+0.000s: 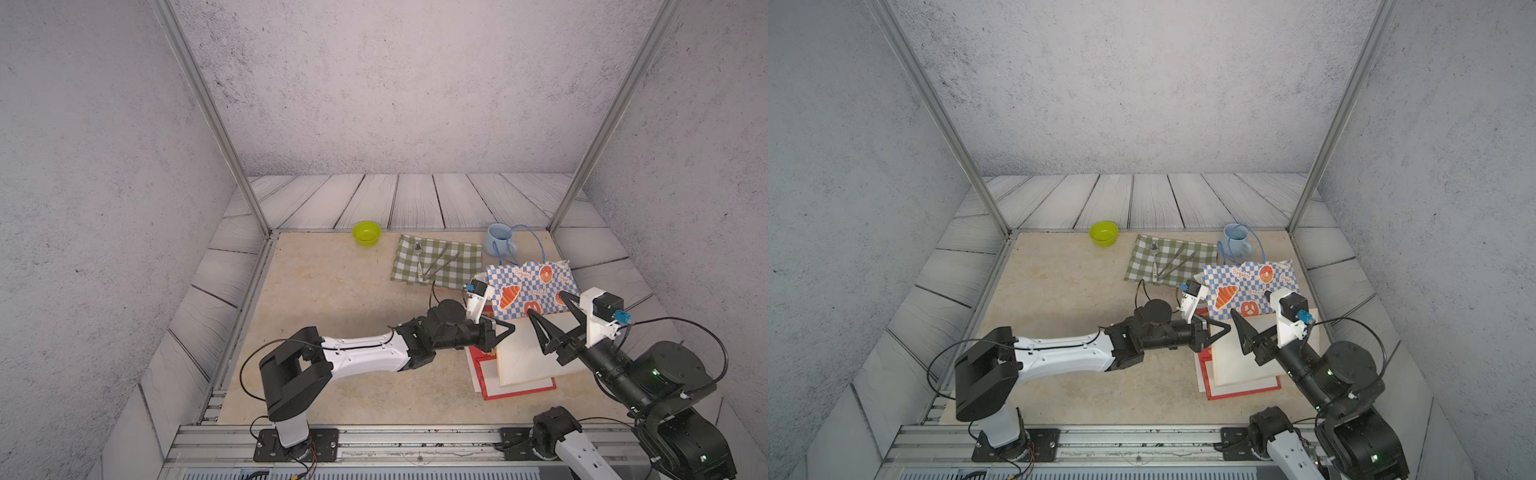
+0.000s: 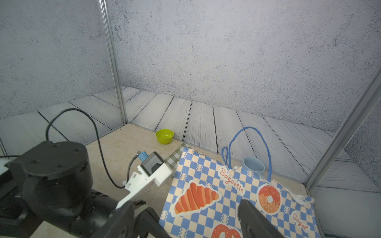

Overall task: Put away the paper bag
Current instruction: Place the paper bag at the center of the board.

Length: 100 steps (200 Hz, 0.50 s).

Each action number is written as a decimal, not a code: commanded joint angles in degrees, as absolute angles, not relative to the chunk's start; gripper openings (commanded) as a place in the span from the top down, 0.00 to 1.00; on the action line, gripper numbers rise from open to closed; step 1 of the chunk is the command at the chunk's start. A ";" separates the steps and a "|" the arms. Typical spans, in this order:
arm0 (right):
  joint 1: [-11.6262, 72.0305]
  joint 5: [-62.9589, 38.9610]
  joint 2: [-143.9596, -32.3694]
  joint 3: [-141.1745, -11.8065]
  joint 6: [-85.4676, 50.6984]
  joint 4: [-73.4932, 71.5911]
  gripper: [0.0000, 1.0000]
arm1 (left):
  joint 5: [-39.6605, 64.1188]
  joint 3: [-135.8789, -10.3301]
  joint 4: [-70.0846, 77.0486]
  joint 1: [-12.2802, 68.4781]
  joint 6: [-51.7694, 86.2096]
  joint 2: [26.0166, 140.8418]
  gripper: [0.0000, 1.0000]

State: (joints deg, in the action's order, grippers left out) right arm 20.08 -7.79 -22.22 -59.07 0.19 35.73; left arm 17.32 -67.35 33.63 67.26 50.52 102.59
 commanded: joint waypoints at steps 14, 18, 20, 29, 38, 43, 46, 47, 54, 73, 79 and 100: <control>20.07 -6.58 -20.48 -58.37 -0.68 34.04 0.20 | 14.59 -70.54 36.39 67.68 58.59 108.30 1.00; 20.12 -6.35 -20.43 -58.36 -0.78 34.08 0.20 | 13.95 -70.45 36.39 67.65 59.18 108.59 1.00; 20.08 -6.16 -20.40 -58.29 -0.83 34.10 0.20 | 13.66 -70.37 36.28 67.60 59.42 108.69 1.00; 20.12 -5.36 -20.30 -58.19 -1.30 34.18 0.20 | 12.34 -70.29 34.81 67.68 60.70 109.05 1.00; 20.06 -4.37 -20.30 -58.19 -2.38 34.67 0.20 | 11.54 -70.31 33.33 67.71 61.78 109.40 1.00; 20.10 -4.03 -20.30 -58.14 -2.94 35.02 0.20 | 11.43 -70.23 33.25 67.68 62.22 109.65 1.00; 20.11 -3.96 -20.30 -58.09 -3.19 35.17 0.20 | 11.48 -70.15 33.25 67.71 62.46 109.83 1.00; 20.08 -4.00 -20.26 -58.09 -3.27 35.25 0.20 | 11.45 -70.10 33.24 67.69 62.61 109.89 1.00; 20.11 -4.09 -20.07 -57.86 -3.73 35.38 0.20 | 11.30 -69.97 33.21 67.76 63.07 110.34 1.00; 20.10 -3.63 -19.06 -56.92 -4.52 34.96 0.20 | 11.02 -69.48 31.93 67.55 63.07 111.73 1.00; 20.07 -3.47 -18.86 -56.74 -4.60 34.89 0.20 | 11.10 -69.29 31.71 67.47 63.36 112.24 1.00; 20.09 -3.33 -18.72 -56.68 -4.58 35.22 0.20 | 12.06 -68.16 31.83 66.98 65.11 113.58 1.00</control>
